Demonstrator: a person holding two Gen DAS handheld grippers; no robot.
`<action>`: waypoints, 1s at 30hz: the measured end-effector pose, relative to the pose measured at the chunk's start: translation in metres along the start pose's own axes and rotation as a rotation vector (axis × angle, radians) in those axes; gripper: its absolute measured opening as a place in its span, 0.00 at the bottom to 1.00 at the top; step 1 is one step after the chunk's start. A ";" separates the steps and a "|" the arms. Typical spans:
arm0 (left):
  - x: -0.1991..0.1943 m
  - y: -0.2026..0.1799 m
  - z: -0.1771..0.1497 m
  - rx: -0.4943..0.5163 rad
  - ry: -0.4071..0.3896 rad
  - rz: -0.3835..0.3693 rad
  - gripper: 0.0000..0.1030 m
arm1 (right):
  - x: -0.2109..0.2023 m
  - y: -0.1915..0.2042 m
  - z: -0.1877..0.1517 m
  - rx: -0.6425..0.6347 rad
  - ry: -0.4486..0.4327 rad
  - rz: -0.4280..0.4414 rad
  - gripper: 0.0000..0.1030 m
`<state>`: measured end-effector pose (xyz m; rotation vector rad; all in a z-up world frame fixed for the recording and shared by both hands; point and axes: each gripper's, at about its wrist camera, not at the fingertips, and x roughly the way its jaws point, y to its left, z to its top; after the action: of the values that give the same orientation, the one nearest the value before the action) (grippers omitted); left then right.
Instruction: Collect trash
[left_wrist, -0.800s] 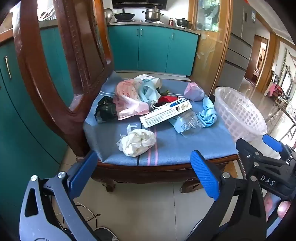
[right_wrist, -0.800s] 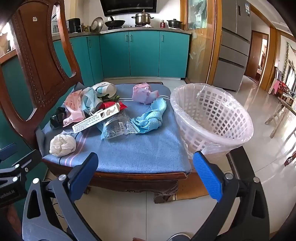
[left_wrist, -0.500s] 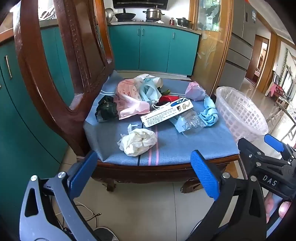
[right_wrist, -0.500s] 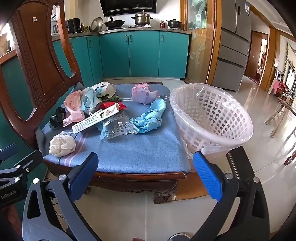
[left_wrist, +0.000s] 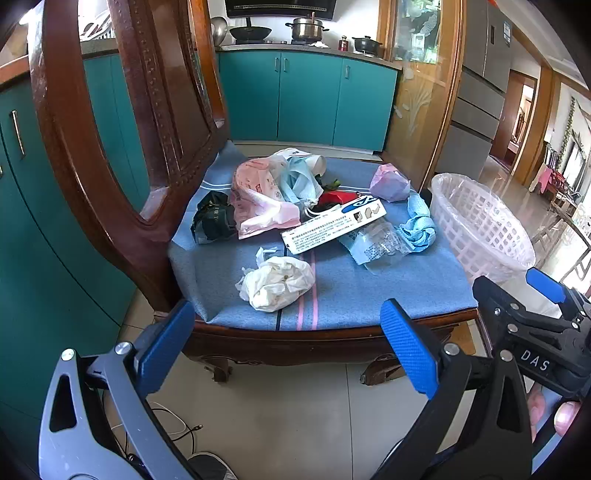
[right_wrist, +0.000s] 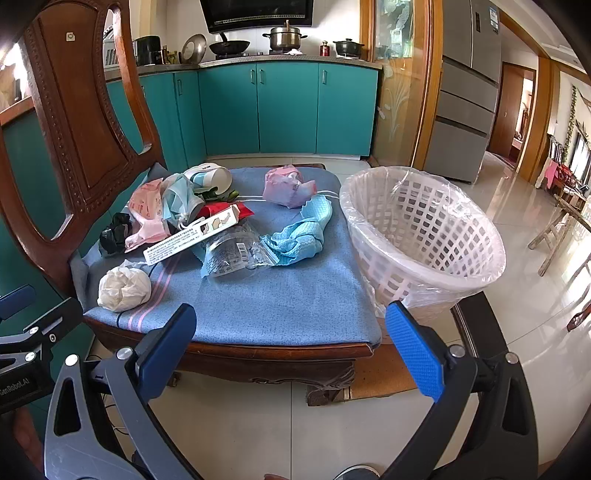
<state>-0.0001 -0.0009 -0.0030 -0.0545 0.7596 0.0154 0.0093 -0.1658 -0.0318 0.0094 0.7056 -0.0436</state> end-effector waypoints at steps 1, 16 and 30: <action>0.000 0.000 0.000 -0.001 0.001 0.000 0.97 | 0.000 -0.001 0.000 0.000 0.000 0.000 0.97; 0.001 0.001 -0.001 -0.002 0.004 -0.001 0.97 | 0.001 0.001 -0.001 0.006 0.001 0.000 0.97; 0.002 0.001 -0.002 -0.005 0.008 0.002 0.97 | 0.001 0.001 -0.001 0.007 0.000 -0.001 0.97</action>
<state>-0.0002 -0.0005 -0.0058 -0.0584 0.7679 0.0190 0.0095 -0.1649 -0.0333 0.0163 0.7054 -0.0469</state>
